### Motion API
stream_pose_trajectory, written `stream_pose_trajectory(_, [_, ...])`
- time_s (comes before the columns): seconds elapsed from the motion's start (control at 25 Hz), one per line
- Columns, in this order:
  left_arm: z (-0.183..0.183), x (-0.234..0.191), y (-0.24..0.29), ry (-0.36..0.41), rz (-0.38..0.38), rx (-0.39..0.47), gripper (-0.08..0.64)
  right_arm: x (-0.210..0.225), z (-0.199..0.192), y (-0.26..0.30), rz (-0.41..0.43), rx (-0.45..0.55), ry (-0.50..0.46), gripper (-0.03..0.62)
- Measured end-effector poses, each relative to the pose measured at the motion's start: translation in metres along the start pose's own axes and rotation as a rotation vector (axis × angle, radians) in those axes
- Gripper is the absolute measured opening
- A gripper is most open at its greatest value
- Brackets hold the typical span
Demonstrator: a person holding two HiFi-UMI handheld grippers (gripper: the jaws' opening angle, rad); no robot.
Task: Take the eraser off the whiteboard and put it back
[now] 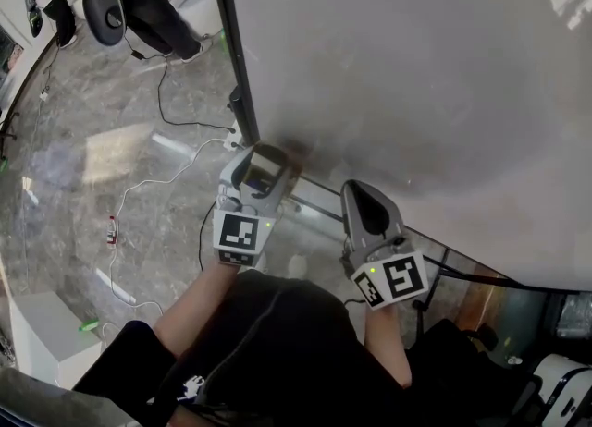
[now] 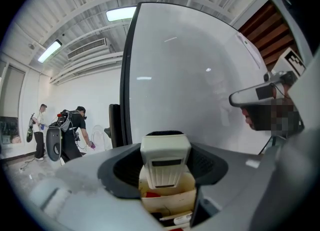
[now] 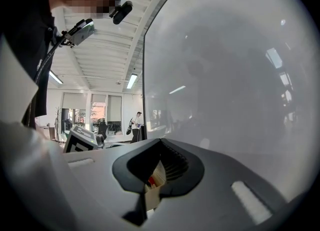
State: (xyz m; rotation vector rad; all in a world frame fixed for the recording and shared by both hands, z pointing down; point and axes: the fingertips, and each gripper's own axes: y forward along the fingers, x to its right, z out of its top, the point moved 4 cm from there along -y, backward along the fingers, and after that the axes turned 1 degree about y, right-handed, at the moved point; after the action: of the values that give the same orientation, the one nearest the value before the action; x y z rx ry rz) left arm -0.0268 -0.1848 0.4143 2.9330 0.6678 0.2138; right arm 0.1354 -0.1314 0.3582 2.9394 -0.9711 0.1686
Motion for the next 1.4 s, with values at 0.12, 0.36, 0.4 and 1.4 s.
stream_pose_trajectory(0.12, [0.006, -0.003, -0.006, -0.007, -0.002, 0.017, 0.275, -0.003, 0.0, 0.003, 0.007, 0.004, -0.002, 0.009])
stream_pose_trajectory(0.36, [0.017, -0.009, -0.02, -0.014, -0.006, 0.052, 0.273, -0.011, 0.002, 0.009, 0.021, 0.012, -0.006, 0.009])
stream_pose_trajectory(0.4, [0.019, -0.011, -0.022, -0.013, -0.008, 0.056, 0.273, -0.013, 0.003, 0.01, 0.023, 0.015, -0.007, 0.009])
stream_pose_trajectory(1.4, [0.039, -0.042, -0.086, -0.026, -0.026, 0.163, 0.273, -0.041, 0.01, 0.009, 0.017, 0.042, -0.017, 0.009])
